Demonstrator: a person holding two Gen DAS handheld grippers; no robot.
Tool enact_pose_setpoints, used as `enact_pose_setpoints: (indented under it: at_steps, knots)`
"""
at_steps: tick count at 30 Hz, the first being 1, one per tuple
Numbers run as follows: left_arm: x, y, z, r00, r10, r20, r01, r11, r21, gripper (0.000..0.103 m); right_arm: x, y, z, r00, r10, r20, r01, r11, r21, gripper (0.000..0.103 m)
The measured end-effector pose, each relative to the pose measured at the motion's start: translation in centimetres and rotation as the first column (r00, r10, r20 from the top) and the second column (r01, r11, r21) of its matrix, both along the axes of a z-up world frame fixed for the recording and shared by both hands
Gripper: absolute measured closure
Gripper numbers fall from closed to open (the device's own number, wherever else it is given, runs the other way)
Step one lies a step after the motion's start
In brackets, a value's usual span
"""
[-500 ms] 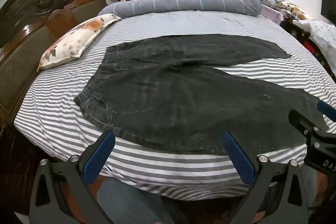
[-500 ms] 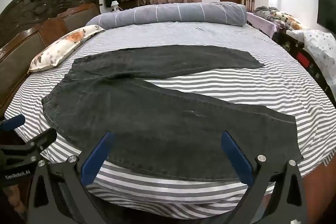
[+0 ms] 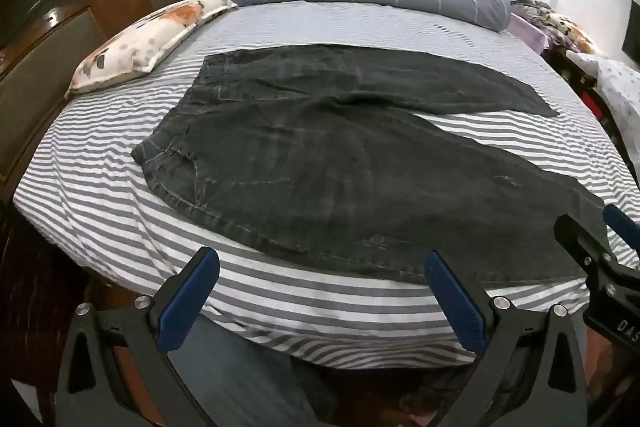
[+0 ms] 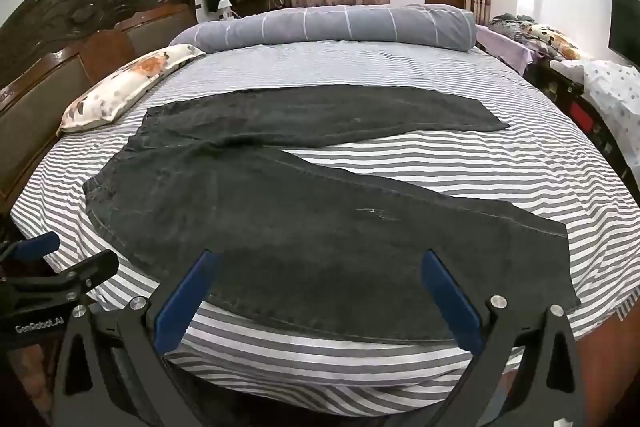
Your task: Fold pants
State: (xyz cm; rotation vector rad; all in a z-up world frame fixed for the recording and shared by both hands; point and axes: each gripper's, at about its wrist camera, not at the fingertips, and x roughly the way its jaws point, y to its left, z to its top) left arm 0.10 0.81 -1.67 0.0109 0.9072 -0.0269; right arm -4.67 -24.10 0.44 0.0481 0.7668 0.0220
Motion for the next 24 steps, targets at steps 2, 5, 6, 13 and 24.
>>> enact_pose_setpoints:
  at_steps: [2,5,6,13,24]
  knots:
    - [0.1,0.2,-0.2,1.000,0.003,-0.011,-0.003,1.000,-0.007,0.001,0.0,0.4,-0.5,1.000,0.003,-0.001,-0.003,1.000,-0.005,0.001]
    - [0.2,0.7,-0.6,0.999,0.025,-0.026,-0.025,0.999,-0.019,0.002,-0.1,0.7,-1.4,1.000,0.005,-0.004,-0.005,1.000,-0.007,0.001]
    - [0.3,0.8,-0.6,0.999,0.028,-0.029,-0.029,0.999,-0.025,0.002,-0.1,0.8,-1.4,1.000,0.005,-0.004,-0.005,1.000,-0.007,0.001]
    - [0.7,1.1,-1.1,0.999,0.021,-0.042,-0.023,0.999,-0.049,0.002,-0.1,1.0,-1.5,1.000,0.009,-0.007,-0.009,1.000,-0.011,0.001]
    - [0.9,1.0,-1.5,0.999,-0.005,-0.035,0.003,0.998,-0.059,0.002,0.1,1.0,-1.6,1.000,0.014,-0.011,-0.015,1.000,-0.013,0.001]
